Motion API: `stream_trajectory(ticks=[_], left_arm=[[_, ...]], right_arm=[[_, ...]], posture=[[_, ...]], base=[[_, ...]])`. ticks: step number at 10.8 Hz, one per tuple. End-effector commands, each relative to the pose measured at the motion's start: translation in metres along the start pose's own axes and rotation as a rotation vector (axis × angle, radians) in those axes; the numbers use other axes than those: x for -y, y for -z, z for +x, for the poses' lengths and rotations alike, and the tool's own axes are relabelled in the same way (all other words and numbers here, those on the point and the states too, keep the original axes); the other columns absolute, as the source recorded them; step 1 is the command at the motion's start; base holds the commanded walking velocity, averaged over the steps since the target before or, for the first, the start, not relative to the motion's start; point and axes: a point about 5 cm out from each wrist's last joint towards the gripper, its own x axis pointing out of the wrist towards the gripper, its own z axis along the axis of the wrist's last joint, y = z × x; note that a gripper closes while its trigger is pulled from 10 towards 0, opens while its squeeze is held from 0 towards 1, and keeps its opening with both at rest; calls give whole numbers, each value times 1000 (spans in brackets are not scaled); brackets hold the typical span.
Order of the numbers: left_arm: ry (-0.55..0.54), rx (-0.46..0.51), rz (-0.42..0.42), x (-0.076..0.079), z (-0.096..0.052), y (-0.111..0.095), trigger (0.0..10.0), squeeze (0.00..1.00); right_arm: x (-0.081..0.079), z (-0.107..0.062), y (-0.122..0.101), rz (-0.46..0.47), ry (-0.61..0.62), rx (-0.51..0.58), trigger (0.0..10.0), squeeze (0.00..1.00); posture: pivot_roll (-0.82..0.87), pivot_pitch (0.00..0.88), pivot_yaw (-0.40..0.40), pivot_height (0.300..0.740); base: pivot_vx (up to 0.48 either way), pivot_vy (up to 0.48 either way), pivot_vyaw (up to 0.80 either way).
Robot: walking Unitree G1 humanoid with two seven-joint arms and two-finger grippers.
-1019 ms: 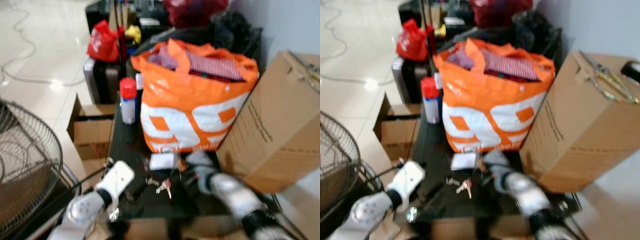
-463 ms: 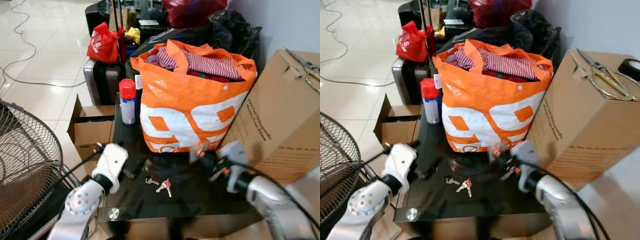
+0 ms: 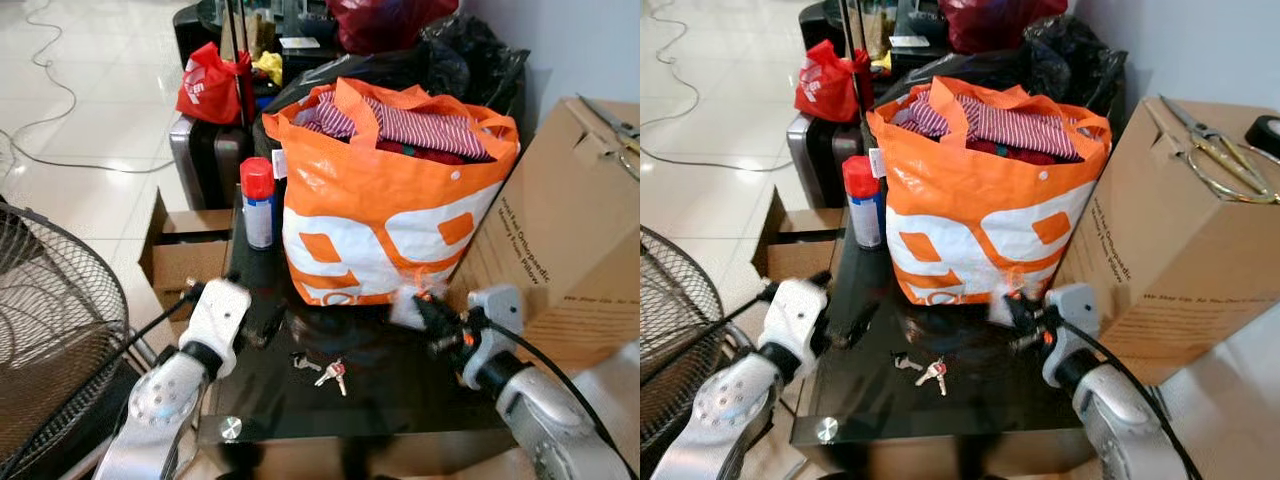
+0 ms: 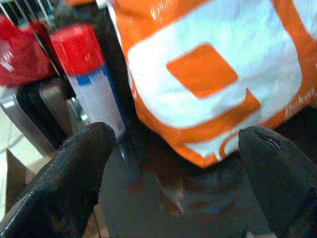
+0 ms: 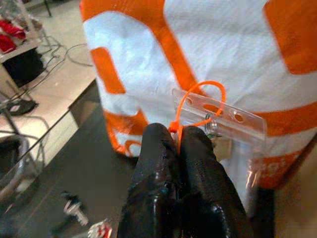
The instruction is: Hang keys on a hook
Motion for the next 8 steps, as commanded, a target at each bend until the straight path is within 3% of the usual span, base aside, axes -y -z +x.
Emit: stream_trajectory(ticks=[1,8], left_arm=[[-3,-2,6,1,1,1,10000,271],[-16,6,6,2,3,-1,10000,278]], right_arm=[[7,-1,-7,-27,60,24,10000,0],[6,17,-21,-112,102,41,10000,0]], posture=[[21,0,-35,740],[40,0,-58,740]], base=[[0,0,0],[-35,0,0]])
